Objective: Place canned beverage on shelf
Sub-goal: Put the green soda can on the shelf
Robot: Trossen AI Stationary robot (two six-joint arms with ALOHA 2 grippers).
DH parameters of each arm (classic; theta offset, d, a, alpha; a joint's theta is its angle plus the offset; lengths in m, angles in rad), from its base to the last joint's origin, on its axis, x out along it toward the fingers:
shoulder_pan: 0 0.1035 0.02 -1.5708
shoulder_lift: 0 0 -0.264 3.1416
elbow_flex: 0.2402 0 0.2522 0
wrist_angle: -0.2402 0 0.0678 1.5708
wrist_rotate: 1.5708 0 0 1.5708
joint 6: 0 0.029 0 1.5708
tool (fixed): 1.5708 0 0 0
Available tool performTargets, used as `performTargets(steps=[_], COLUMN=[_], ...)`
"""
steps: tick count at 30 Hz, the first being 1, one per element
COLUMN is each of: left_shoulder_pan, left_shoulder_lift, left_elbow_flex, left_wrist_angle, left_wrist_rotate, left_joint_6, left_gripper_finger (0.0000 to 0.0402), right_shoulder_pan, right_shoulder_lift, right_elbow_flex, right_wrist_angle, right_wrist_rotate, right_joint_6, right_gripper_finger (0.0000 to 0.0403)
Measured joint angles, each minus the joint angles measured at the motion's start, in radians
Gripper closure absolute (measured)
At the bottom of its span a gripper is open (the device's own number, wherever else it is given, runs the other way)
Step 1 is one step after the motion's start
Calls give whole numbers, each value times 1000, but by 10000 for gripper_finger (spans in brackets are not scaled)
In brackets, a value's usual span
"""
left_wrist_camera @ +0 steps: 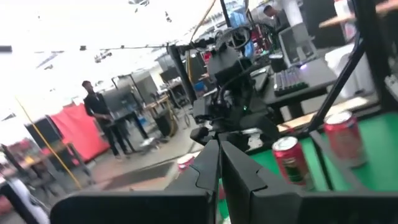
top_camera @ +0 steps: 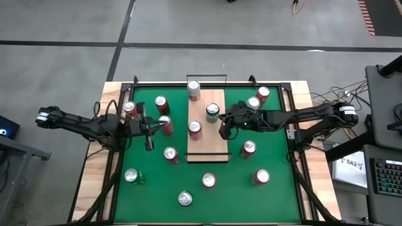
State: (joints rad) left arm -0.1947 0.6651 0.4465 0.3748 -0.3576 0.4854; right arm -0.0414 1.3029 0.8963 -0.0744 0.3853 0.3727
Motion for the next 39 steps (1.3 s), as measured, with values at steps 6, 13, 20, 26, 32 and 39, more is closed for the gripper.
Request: performTargets(steps=[6, 13, 20, 26, 32, 39], left_shoulder_pan=[12, 30, 46, 55, 55, 55], left_shoulder_lift=[2, 0, 6, 20, 39, 41], left_elbow_flex=[0, 0, 0, 0, 0, 0], left_wrist_angle=[0, -6, -5, -6, -8, -5], left_wrist_rotate=[0, 7, 8, 8, 8, 8], left_joint_6=[96, 140, 160, 159, 160, 160], left_gripper_finger=[402, 402, 402, 402, 402, 402], right_shoulder_pan=[0, 0, -5, -22, -56, -96], right_shoulder_lift=[60, 128, 217, 273, 304, 310], right_elbow_flex=[38, 142, 225, 284, 320, 324], right_wrist_angle=[66, -30, -106, -109, -107, -96], right_wrist_rotate=[0, 0, 16, 38, 38, 46], right_joint_6=[-80, -113, -135, -149, -144, -137], right_gripper_finger=[390, 390, 390, 390, 390, 390])
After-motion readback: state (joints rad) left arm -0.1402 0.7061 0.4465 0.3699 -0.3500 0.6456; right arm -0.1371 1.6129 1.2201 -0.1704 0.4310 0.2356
